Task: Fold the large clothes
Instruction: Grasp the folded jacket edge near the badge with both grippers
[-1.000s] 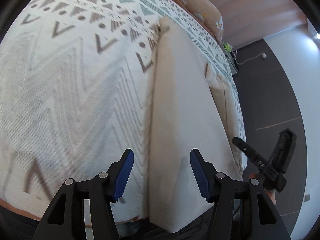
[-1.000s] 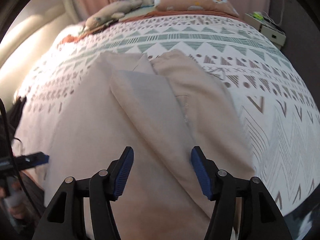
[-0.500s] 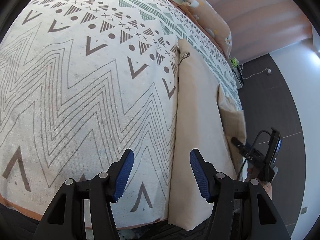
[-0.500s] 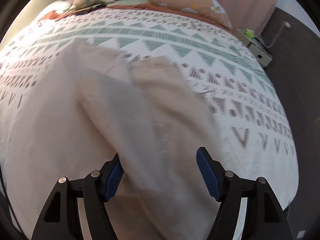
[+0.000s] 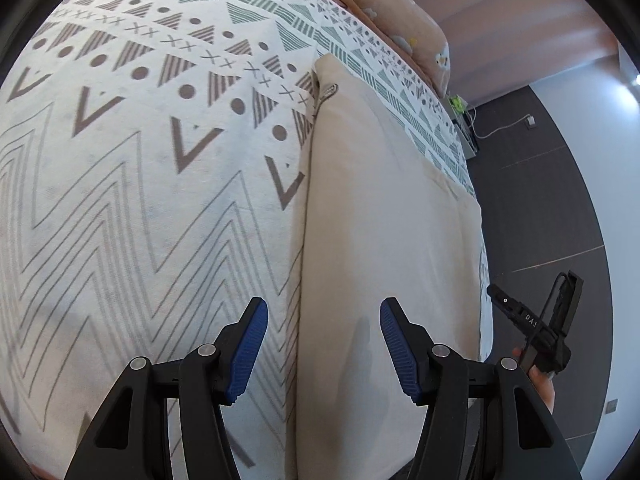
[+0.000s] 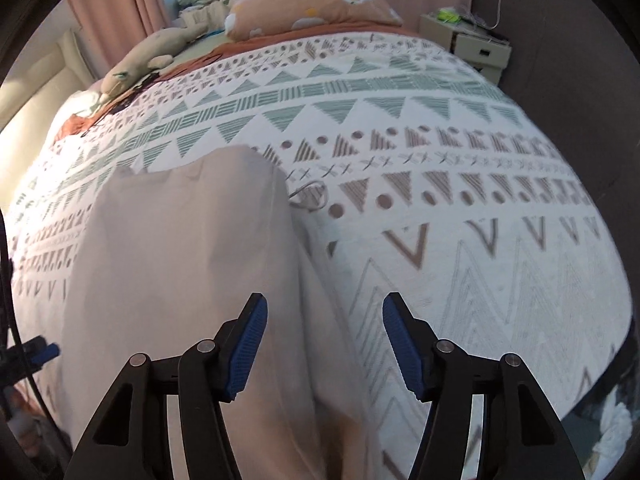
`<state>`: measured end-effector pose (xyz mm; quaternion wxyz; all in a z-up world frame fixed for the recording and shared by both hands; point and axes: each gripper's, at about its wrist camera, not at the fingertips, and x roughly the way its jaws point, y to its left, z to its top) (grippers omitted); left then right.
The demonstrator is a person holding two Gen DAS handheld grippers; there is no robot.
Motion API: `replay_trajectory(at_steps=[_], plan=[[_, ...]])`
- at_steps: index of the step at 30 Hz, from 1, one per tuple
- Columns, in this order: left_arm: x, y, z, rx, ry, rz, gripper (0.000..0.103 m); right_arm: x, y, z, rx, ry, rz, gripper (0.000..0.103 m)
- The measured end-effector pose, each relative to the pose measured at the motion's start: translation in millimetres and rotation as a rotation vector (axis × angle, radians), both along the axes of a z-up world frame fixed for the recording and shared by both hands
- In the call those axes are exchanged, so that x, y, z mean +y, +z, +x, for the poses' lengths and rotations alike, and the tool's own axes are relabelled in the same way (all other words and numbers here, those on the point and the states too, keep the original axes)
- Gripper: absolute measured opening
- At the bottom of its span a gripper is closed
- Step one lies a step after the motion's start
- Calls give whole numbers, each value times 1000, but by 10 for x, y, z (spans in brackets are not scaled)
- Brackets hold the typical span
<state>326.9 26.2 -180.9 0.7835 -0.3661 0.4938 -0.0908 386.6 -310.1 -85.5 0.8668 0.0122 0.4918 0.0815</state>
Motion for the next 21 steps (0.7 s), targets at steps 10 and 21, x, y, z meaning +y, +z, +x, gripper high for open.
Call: replay_trajectory(at_steps=[10,21], plan=[[-101,-166,481,45,-8,32,59,245,-335,622,89,18,-28,61],[-162,-115,1179,45,-21,115,46,186,-505,1281,121,-3,3,61]])
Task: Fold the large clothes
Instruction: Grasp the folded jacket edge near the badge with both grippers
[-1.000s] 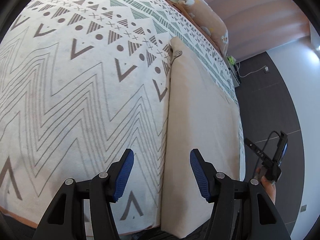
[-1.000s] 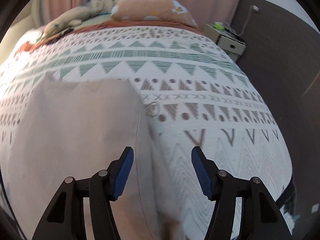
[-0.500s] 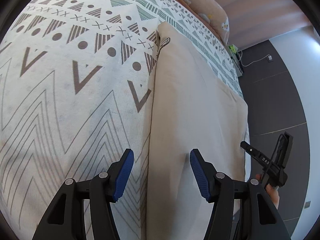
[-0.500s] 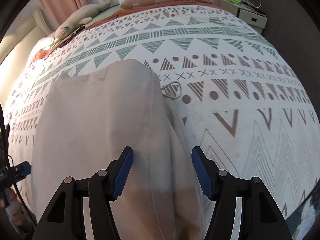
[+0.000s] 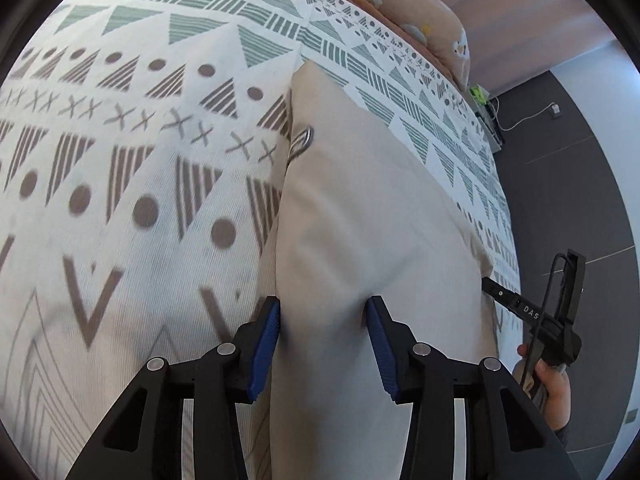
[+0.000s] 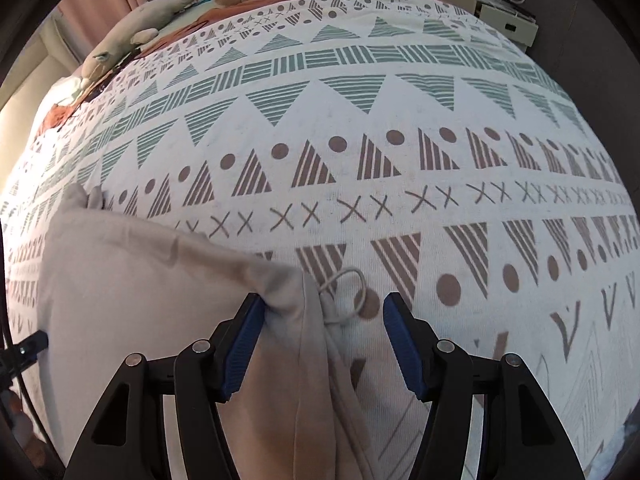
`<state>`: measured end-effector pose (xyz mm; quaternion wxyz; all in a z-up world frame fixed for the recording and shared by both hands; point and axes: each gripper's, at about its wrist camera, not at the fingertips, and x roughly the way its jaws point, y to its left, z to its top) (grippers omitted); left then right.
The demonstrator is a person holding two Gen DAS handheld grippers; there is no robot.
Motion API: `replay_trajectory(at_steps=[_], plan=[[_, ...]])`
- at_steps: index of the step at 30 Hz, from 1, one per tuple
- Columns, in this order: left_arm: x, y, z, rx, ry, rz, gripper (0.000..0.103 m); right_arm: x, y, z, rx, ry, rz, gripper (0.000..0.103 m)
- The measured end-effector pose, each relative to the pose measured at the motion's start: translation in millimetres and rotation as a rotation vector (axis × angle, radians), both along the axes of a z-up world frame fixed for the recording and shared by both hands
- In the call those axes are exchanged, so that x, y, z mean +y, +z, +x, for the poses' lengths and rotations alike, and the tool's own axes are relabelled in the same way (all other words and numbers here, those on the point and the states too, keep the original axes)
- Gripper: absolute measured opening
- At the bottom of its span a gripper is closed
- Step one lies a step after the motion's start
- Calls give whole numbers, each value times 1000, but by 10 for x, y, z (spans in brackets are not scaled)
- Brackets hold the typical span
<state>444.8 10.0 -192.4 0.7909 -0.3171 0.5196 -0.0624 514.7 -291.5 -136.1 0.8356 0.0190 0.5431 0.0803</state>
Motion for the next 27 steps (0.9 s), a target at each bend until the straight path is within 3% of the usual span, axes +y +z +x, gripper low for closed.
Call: replay_trajectory(at_steps=[9,20,27], plan=[[-115,67,207,0,-33,93,46,-183,-58,38,37,-5,109,61],[-97,86,70,5,-34,89,45,-622,-277,-295,197,59,450,61],[-118,65,-31,8,-42,95,45,-530,-437,-347,257,130,596,61]])
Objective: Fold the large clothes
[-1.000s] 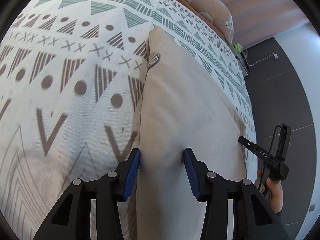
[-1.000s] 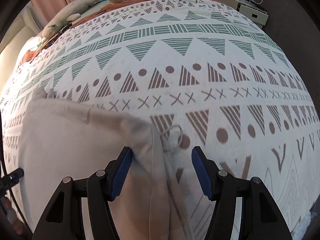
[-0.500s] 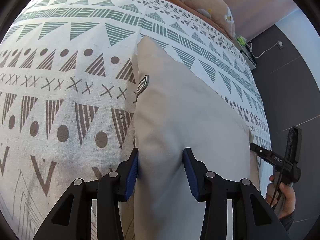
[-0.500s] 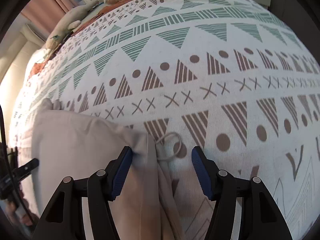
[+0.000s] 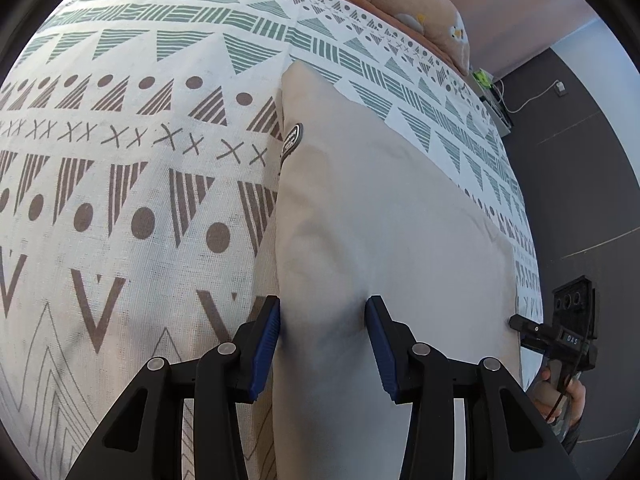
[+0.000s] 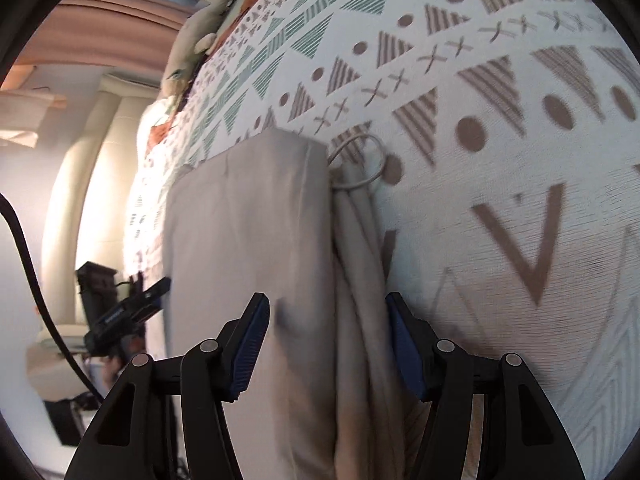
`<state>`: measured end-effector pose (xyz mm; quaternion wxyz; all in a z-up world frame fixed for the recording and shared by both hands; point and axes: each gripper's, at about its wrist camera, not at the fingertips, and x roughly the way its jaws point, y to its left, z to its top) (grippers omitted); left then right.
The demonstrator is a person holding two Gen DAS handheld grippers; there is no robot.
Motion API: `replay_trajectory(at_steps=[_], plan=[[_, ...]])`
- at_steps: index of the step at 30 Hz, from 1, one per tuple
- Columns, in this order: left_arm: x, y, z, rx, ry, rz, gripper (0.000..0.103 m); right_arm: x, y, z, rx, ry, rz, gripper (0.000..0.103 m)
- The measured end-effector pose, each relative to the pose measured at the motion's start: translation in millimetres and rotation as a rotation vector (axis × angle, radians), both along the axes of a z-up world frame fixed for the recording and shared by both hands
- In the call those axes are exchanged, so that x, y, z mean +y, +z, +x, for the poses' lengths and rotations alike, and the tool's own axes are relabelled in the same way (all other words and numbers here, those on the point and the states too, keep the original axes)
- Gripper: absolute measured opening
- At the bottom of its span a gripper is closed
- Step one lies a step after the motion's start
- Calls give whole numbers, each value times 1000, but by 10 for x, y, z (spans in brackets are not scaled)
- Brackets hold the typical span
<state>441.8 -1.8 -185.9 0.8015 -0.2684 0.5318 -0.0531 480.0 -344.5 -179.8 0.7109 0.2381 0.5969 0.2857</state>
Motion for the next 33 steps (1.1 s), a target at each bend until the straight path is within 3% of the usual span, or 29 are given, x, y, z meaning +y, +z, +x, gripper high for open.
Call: replay_trajectory(at_steps=[12,14,18,19,25,33], plan=[[-69,-106,352,22,20,77,46,331,-137,384,41,-7,125,61],[-57,-112,394,21,27,78,46,380,-129,403,35,-9,108,57],[-62,-70,385,-2,27,89,37,363,-67,337,15,-7,73,30],[-68,-45,369,-9,26,93,33,371,-30,312,-1,-9,68,25],[-100,157,284,-39,43,111,19,494,295,151,-121,-1,4,18],[-171,597,-1,-155,44,117,16,547,823,-206,-266,-21,-64,16]])
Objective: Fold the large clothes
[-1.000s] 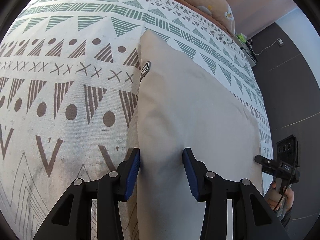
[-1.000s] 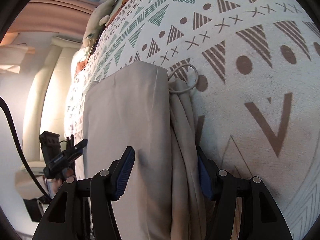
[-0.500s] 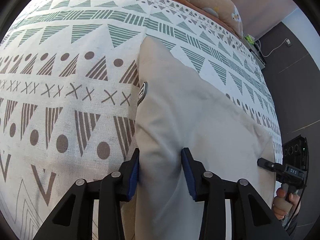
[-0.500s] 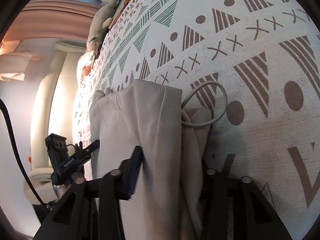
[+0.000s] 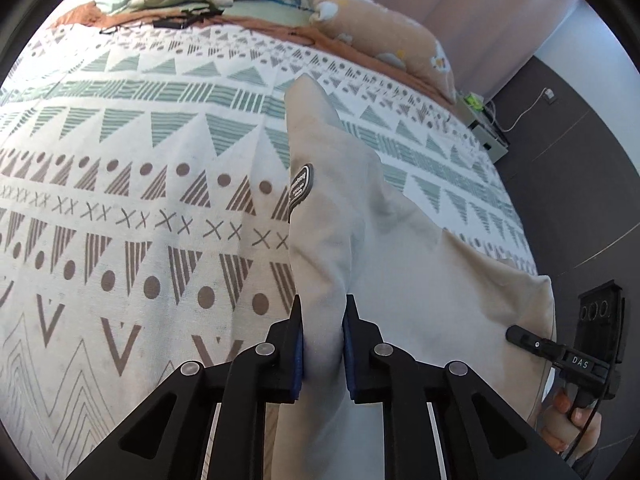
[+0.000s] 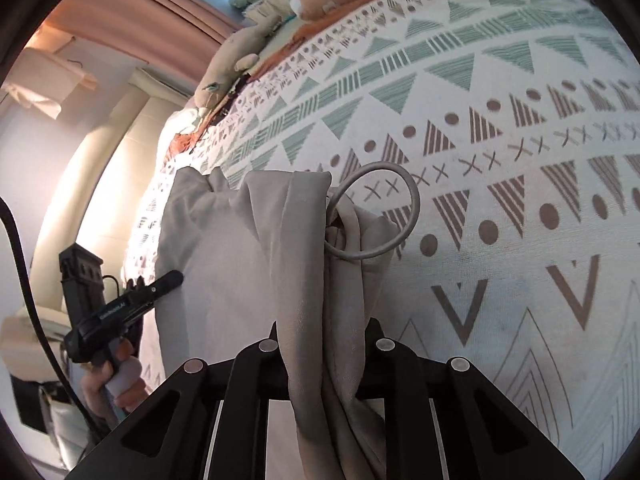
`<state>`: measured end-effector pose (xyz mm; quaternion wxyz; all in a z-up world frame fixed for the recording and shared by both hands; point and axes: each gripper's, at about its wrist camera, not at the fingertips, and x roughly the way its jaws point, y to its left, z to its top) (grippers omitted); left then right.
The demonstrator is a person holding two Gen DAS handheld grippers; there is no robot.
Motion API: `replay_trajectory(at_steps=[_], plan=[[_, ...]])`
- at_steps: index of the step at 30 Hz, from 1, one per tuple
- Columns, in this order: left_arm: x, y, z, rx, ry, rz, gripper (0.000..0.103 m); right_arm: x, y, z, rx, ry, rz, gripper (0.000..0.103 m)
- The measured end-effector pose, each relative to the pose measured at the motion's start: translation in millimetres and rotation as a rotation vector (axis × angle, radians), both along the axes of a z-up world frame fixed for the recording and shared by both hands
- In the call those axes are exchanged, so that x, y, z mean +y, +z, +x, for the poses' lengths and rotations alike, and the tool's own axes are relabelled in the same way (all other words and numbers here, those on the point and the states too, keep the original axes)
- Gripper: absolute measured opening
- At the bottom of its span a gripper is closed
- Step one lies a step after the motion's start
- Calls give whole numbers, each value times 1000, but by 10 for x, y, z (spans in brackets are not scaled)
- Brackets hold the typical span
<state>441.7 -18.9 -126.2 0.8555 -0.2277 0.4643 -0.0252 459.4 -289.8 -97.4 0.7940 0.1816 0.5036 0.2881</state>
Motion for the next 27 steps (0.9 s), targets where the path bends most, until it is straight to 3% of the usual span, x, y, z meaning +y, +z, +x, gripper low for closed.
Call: replay_trajectory(at_steps=[5,12,27], plan=[[-71,307,-244,-61,-4,30,16,29,335,-334,-105,-9,-29,16],[-84,670,-688,-154,-20,3,16,76,703,-883,-229,-32,-71,16],[-248,1205,-1782,-270,-41,-24,14,18,1273,-2157,-413,-71,-94,14]])
